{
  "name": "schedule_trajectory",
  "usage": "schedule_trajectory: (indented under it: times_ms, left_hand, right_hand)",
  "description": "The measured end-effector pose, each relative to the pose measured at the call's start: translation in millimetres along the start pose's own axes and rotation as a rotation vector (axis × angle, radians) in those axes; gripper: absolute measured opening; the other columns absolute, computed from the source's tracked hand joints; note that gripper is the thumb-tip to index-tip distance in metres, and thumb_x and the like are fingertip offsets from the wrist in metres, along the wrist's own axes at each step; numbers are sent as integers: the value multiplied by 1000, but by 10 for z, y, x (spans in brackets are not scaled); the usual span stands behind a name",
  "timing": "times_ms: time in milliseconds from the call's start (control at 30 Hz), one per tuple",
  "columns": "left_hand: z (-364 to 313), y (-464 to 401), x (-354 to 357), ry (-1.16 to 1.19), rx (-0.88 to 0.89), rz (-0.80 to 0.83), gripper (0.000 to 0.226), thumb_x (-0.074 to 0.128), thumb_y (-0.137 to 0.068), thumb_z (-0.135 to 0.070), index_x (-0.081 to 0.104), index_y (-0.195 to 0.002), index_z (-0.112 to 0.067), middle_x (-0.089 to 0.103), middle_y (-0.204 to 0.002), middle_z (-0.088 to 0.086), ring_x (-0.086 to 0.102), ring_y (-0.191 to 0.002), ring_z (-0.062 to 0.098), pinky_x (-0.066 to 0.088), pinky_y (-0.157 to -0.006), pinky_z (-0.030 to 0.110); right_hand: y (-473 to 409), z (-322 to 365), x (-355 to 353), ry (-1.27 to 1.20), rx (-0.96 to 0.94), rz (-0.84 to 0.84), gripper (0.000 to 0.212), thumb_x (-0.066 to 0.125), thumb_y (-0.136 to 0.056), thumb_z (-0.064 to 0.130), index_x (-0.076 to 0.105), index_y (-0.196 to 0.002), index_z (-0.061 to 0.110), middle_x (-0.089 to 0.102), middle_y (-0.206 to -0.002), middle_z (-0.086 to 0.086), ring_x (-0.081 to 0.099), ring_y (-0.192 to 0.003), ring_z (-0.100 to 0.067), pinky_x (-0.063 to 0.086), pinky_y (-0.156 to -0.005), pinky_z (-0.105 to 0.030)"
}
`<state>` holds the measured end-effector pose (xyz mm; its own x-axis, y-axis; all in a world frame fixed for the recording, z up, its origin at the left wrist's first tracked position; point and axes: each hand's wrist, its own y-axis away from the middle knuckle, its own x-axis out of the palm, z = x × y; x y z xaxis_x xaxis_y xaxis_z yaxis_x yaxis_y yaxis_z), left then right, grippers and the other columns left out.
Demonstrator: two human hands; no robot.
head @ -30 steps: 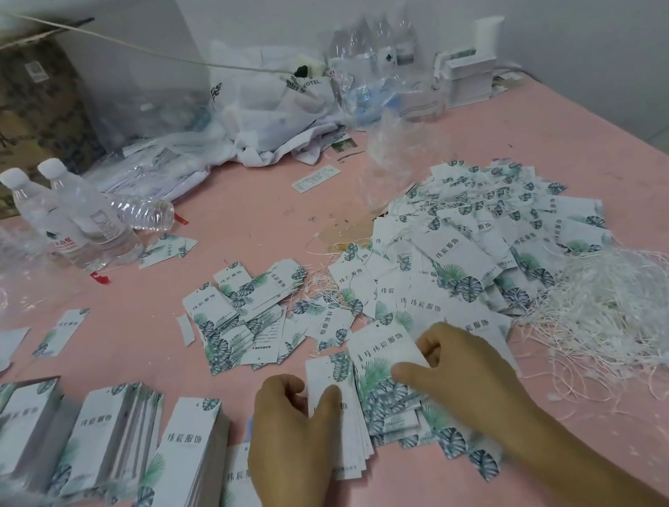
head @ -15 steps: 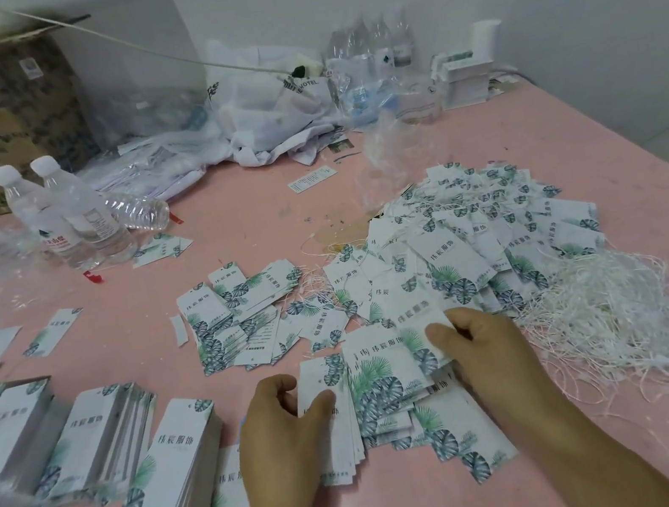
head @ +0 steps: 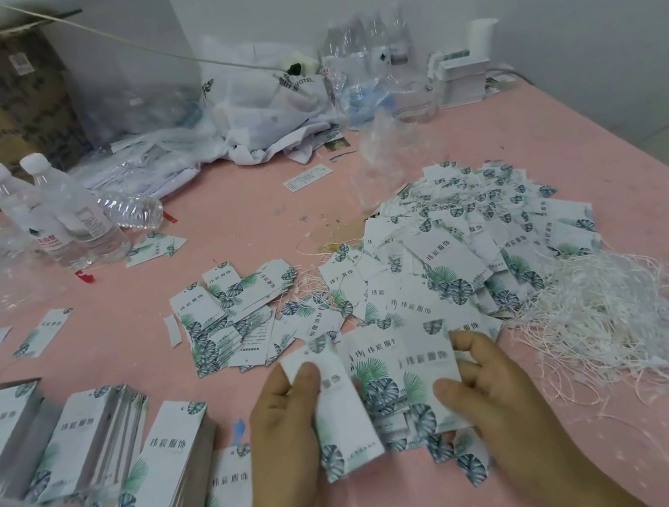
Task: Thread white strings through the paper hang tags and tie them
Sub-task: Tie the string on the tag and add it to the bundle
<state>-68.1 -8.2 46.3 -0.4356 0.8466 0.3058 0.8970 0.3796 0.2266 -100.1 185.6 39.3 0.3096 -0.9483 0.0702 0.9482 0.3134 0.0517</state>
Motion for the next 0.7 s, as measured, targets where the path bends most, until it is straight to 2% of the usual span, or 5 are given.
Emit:
schedule_trajectory:
  times_ms: [167,300,467,600,700]
  left_hand:
    - [190,163,271,-43,103,117,13,68,-87,-32,74,-94,-23,77,-87,12,72,-69,22,55,-54,28]
    - [265,195,309,-66,167,82,20,65,-84,-34,75,-96,-24,77,-90,9,73,-76,19,55,-58,26]
    - [310,221,326,-17,166,27,43,77,-71,-45,73,-106,-19,75,-102,16,70,-95,43,56,-79,63]
    - [303,210,372,138,89,105,71,90,-58,-43,62,-120,-21,72,-116,10,69,-106,31,59,-82,44]
    - [304,246,399,272,-101,308,77,87,-67,-37,58,-133,-13,64,-128,22,61,-117,42,53,-92,53]
  right_hand:
    - [63,8,117,45,-74,-5,45,58,-93,-5,55,-109,37,75,-93,-11,70,-79,-33,58,-71,-38]
    - [77,61,157,60,-101,-58,11,67,-86,17,72,-87,27,70,-74,-10,63,-66,-16,49,-59,-18]
    - [125,70,182,36,-74,47,20,71,-73,39,73,-87,24,70,-73,-19,63,-64,-19,51,-61,-28]
    - [76,91,139,-35,-99,20,7,64,-85,19,69,-88,22,73,-77,-12,69,-68,-16,53,-63,-23]
    - [81,129,119,-107,-76,106,17,58,-90,13,63,-101,26,76,-94,-13,73,-84,-24,56,-70,-27]
